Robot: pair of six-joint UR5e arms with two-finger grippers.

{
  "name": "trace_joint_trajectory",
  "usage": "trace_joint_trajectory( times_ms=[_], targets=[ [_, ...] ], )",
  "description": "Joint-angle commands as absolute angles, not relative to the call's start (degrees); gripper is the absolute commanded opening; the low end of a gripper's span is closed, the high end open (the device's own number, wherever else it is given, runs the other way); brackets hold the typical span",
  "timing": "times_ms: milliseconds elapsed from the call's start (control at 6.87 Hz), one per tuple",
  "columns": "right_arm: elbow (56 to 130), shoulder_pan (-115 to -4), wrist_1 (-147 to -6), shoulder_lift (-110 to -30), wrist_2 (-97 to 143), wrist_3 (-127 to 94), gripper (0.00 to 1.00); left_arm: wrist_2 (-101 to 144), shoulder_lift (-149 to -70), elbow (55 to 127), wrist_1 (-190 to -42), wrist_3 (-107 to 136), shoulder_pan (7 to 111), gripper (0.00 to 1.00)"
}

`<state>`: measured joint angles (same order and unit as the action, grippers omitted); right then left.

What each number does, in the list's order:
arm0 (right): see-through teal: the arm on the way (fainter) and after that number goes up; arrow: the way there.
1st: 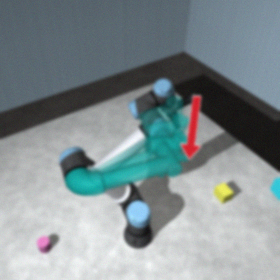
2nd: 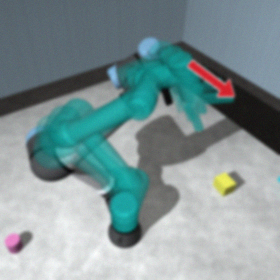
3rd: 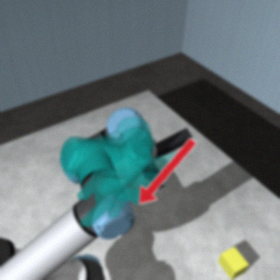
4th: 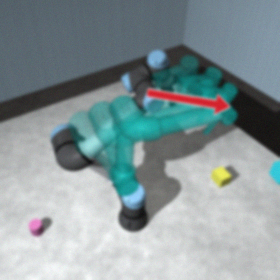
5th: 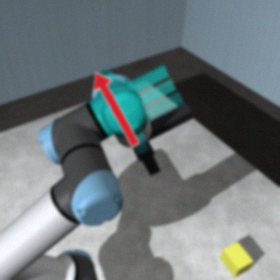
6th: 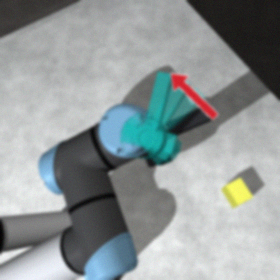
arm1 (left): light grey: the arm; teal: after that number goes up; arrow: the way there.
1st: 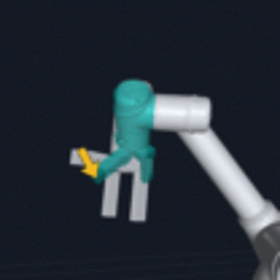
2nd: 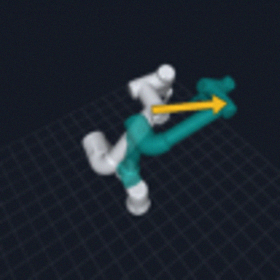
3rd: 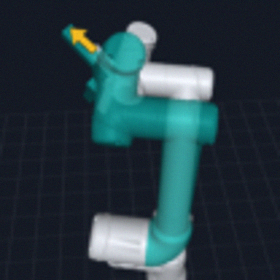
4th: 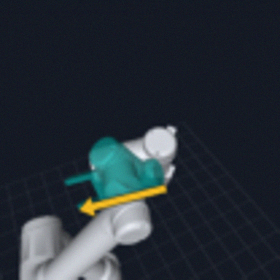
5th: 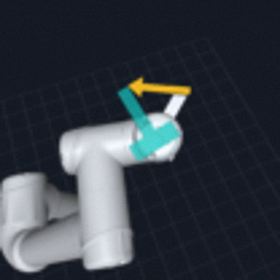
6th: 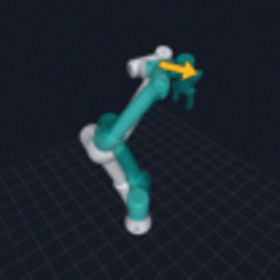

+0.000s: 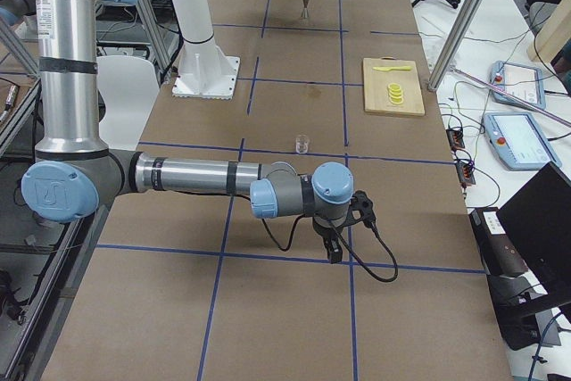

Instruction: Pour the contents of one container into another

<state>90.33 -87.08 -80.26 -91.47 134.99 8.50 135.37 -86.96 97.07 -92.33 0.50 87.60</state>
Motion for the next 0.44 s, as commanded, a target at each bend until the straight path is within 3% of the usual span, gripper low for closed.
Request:
trace_joint_trajectory(
  times_ms=[0,291],
  targets=[
    [90.4,-86.3,-81.6,-89.9,135.0,8.4,1.0,135.5,-87.0,97.6,-92.1,0.5,87.6,1.0],
    [93.6,-86.6,-88.6,-88.4,134.4,8.4,1.0,135.5,-87.1,97.3,-92.5,0.6,87.6,1.0]
  ],
)
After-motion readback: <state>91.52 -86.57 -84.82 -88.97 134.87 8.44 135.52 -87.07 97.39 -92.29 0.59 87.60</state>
